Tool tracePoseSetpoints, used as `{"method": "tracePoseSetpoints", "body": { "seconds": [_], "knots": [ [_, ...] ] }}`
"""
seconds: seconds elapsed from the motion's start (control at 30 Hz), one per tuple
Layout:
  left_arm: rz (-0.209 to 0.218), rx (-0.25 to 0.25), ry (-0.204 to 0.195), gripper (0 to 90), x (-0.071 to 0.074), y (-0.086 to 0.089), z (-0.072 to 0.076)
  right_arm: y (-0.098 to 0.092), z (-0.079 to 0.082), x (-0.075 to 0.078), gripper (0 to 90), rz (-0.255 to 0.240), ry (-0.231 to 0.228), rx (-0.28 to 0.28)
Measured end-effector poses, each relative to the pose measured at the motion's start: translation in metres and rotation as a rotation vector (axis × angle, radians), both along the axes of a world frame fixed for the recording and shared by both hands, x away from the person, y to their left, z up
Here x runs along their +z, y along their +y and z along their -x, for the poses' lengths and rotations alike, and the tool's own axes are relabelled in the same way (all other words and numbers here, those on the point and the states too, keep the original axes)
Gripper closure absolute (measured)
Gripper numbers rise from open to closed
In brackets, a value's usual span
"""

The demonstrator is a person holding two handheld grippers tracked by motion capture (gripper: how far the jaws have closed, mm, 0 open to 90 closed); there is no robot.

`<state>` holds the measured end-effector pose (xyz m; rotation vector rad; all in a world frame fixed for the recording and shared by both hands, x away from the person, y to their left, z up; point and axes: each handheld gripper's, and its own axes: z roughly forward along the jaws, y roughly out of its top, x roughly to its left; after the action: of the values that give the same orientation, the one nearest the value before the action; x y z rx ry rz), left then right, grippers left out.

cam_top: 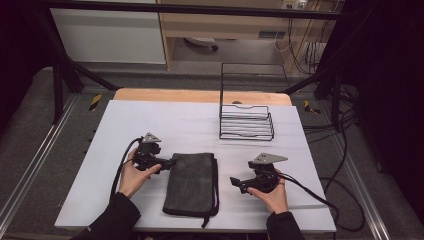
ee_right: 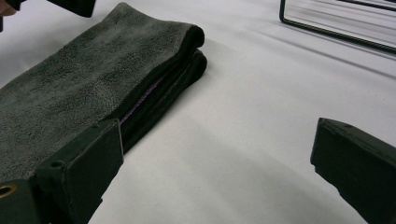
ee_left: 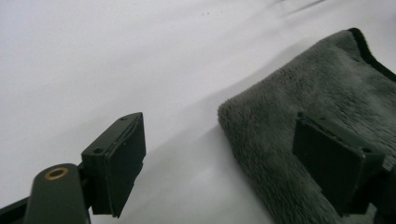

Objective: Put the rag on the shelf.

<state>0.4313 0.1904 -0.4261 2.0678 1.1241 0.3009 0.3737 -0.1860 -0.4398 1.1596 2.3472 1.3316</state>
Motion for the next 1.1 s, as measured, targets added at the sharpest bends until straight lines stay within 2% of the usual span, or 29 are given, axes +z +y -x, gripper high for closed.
{"method": "tracePoseSetpoints", "body": {
  "seconds": [0.23, 0.33, 0.47, 0.83, 0.97, 1.1],
  "knots": [
    [-0.007, 0.008, 0.003, 26.5, -0.009, -0.009, -0.010, 0.000, 0.001, -0.001, 3.0, 0.013, 0.004, 0.002],
    [-0.017, 0.003, 0.020, 32.3, -0.012, -0.009, -0.012, 0.001, 0.001, -0.002, 2.9, 0.017, 0.005, 0.001],
    [0.006, 0.000, 0.058, 39.9, -0.015, -0.009, -0.013, 0.001, 0.001, -0.002, 2.9, 0.016, 0.007, -0.001],
    [0.040, -0.038, 0.116, 68.4, -0.017, -0.013, -0.010, 0.002, 0.000, -0.003, 4.0, 0.010, 0.004, -0.003],
    [0.051, -0.038, 0.122, 72.2, -0.019, -0.014, -0.009, 0.002, -0.002, 0.000, 4.1, 0.004, -0.004, -0.013],
    [0.044, -0.042, 0.117, 75.8, -0.019, -0.016, -0.008, 0.007, -0.007, 0.006, 3.5, -0.007, -0.014, -0.031]
  ]
}}
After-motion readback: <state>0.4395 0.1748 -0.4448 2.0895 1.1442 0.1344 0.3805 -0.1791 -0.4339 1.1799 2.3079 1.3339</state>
